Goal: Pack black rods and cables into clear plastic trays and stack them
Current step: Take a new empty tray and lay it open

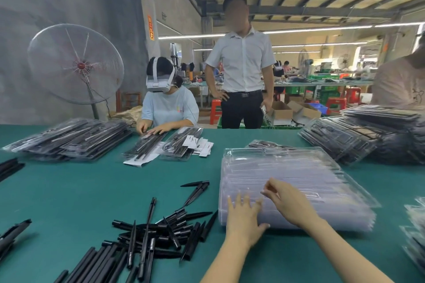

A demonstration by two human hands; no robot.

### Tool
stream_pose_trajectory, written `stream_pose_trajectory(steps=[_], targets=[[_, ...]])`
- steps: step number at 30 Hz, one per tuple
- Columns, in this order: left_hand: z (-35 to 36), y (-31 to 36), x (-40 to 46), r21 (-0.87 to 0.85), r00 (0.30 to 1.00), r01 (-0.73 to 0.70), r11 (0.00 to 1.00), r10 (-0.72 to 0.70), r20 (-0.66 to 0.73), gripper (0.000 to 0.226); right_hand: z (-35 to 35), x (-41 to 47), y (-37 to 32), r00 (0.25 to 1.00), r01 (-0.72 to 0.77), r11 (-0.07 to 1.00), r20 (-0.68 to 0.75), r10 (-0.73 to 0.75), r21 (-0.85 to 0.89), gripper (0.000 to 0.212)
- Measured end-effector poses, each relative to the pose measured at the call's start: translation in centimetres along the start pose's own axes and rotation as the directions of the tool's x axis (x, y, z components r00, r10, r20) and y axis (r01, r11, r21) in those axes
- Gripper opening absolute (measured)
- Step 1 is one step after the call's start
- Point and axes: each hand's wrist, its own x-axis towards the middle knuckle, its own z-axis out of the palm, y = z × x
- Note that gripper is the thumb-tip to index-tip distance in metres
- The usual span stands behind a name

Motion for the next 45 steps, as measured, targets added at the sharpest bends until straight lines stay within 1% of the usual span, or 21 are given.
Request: stream_pose_trajectory(steps=[2,4,6,10,11,13,17,20,22,23,26,30,32,34,36,37,39,41,43,44,45], targets=[[-0.4,-0.7,0.0,0.002,1.0,-0.003,1.0,0.003,-0.007,0.063,0.1,0.3,-0.4,0.997,0.011,0.999,-0.077,-0.009,0.035,0.017],[-0.8,-1.7,-0.1,0.029,1.0,0.006,1.0,-0.006,-0.004,0.061,0.0,1.0,-0.7,0.992,0.028,1.0,-0.124,-0.027,0.001,0.011],[-1.0,-2.4,-0.4,0.058,1.0,0.011,0.998,-0.012,0.011,0.061,0.0,1.6,-0.9,0.993,0.058,0.995,-0.1,-0.066,-0.079,0.009],[-1.3,-1.5,-0.4,0.08,0.999,0.039,0.996,-0.04,0.018,0.062,1.0,0.6,0.3,0.986,0.164,0.968,0.039,-0.159,-0.188,0.023],[-1.3,-1.2,-0.2,0.084,0.999,0.038,0.996,-0.04,0.019,0.063,1.3,0.3,0.9,0.98,0.201,0.955,0.054,-0.194,-0.218,0.025],[-1.6,-1.1,0.2,0.1,0.998,0.0,0.995,-0.005,0.056,0.066,1.5,-0.2,1.5,0.972,0.235,0.95,0.03,-0.234,-0.205,0.021],[-2.6,-2.0,1.0,0.093,0.983,-0.117,0.989,0.102,0.151,0.074,1.5,-0.4,0.9,0.977,0.212,0.957,0.002,-0.215,-0.197,0.02],[-2.8,-2.2,1.5,-0.031,0.986,-0.117,0.993,0.12,0.113,0.076,1.4,-0.4,0.7,0.981,0.19,0.943,0.019,-0.193,-0.272,0.029],[-2.6,-2.4,1.6,-0.058,0.988,-0.117,0.992,0.122,0.097,0.078,1.6,-0.4,0.7,0.981,0.192,0.915,0.061,-0.182,-0.355,0.036],[-2.3,-2.6,1.6,-0.045,0.987,-0.12,0.992,0.124,0.101,0.078,1.7,-0.3,0.7,0.984,0.178,0.91,0.054,-0.17,-0.375,0.033],[-1.3,-2.8,1.5,0.017,0.988,-0.1,0.995,0.098,0.118,0.078,2.1,-0.3,0.4,0.988,0.098,0.943,-0.08,-0.129,-0.318,0.023],[-0.9,-2.6,1.6,0.003,0.987,-0.055,0.998,0.054,0.154,0.087,0.7,-0.4,-0.3,0.994,0.03,0.969,-0.098,-0.056,-0.247,0.024],[-0.9,-2.7,1.9,-0.021,0.984,-0.037,0.999,0.04,0.173,0.088,-1.3,-0.8,-0.8,0.982,0.019,0.983,-0.183,-0.054,-0.185,0.019],[-1.2,-2.7,2.4,0.002,0.982,-0.036,0.999,0.035,0.186,0.089,-4.1,-1.8,-1.6,0.924,0.094,0.989,-0.36,-0.128,-0.113,0.012],[-1.4,-2.6,2.6,0.029,0.982,-0.045,0.999,0.039,0.183,0.09,-6.5,-3.1,-2.6,0.836,0.22,0.957,-0.469,-0.284,-0.188,0.007],[-1.5,-2.6,2.6,0.038,0.983,-0.045,0.998,0.037,0.182,0.089,-7.3,-3.7,-3.2,0.808,0.272,0.934,-0.473,-0.352,-0.23,0.007],[-1.6,-2.5,2.5,0.037,0.982,-0.039,0.999,0.032,0.187,0.087,-7.5,-4.9,-4.4,0.822,0.335,0.897,-0.375,-0.428,-0.289,0.008],[-1.8,-2.4,1.9,-0.025,0.979,-0.022,0.999,0.026,0.204,0.075,-5.9,-6.0,-4.7,0.895,0.326,0.88,-0.186,-0.405,-0.345,0.014],[-2.2,-3.0,0.6,-0.238,0.982,0.029,0.971,0.017,0.188,0.047,-3.9,-6.9,-4.1,0.937,0.299,0.877,-0.057,-0.344,-0.377,0.017],[-2.2,-3.4,-0.3,-0.332,0.988,0.035,0.943,0.016,0.151,0.034,-3.3,-7.3,-3.7,0.95,0.277,0.894,-0.041,-0.311,-0.353,0.018],[-2.2,-3.8,-1.4,-0.38,0.997,-0.001,0.925,0.032,0.075,0.028,-3.0,-7.6,-3.3,0.958,0.252,0.916,-0.055,-0.282,-0.312,0.018]])
